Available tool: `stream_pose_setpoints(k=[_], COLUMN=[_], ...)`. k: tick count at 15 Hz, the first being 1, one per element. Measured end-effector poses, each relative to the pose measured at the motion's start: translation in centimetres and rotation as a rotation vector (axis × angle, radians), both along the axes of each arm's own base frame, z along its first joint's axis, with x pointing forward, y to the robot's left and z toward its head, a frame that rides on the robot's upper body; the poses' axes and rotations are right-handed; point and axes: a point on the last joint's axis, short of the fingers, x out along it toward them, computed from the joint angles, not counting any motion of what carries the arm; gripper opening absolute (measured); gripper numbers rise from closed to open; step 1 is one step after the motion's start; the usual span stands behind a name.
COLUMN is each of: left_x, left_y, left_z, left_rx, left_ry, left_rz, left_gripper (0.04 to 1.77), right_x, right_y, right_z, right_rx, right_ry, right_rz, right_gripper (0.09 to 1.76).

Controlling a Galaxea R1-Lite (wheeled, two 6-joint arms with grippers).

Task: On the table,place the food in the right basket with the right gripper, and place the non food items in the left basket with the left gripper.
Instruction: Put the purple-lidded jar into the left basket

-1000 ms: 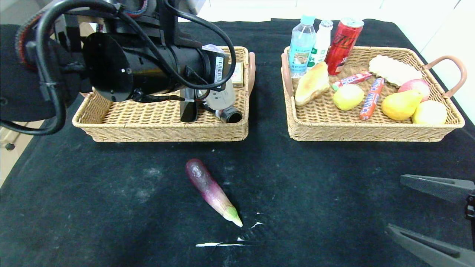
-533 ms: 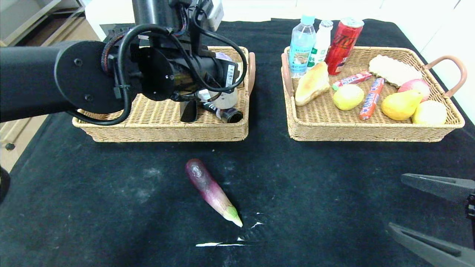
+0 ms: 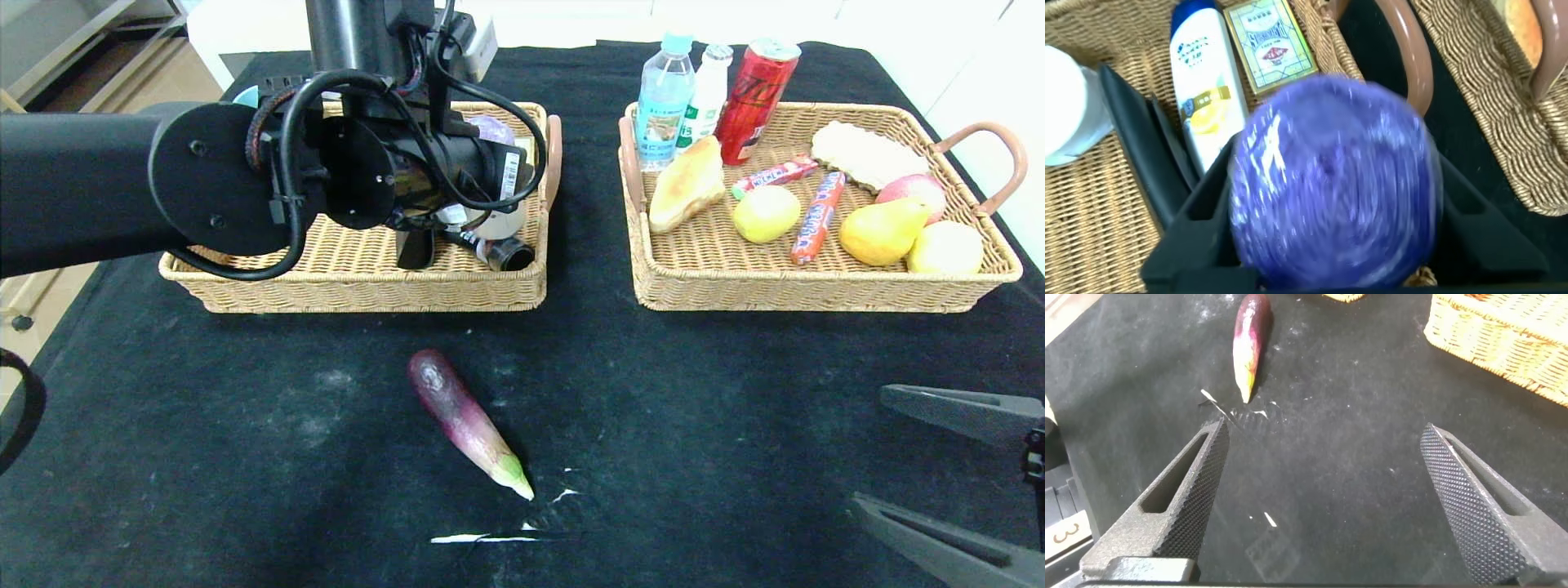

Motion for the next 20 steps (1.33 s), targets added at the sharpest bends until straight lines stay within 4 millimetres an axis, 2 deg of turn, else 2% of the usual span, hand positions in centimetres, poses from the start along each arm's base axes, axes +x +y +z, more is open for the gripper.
stream_pose_setpoints(k=[5, 8, 10, 13, 17, 20], left_x=[-0.4, -1.5, -2.9, -6.2, -10.6, -12.1], left_y=[0.1, 0.8, 1.4, 2.2, 3.1, 3.7], left_z=[0.1, 0.0, -0.4, -1.2, -2.2, -2.6], left_rx=[-0.004, 0.005, 0.016, -0.013, -0.099, -0.173], left_ry=[0.002, 0.016, 0.042, 0.108, 0.342, 0.481], left_rz=[0.008, 0.011, 0.011, 0.009, 0.033, 0.093], left_gripper=[1.46, 1.54, 1.58, 1.62, 1.66, 1.68], right_x=[0.0, 0.0, 0.0, 0.0, 0.1, 0.2], right_y=[0.0, 0.0, 0.0, 0.1, 0.1, 0.2], right_z=[-0.1, -0.1, -0.1, -0.3, -0.5, -0.6], right_rx=[-0.003, -0.003, -0.003, -0.016, -0.022, -0.025], right_ry=[0.002, 0.002, 0.002, -0.001, 0.009, 0.014], right_rz=[0.002, 0.004, 0.005, 0.006, 0.006, 0.007], right_gripper=[1.71, 1.71, 1.71, 1.71, 1.71, 1.71])
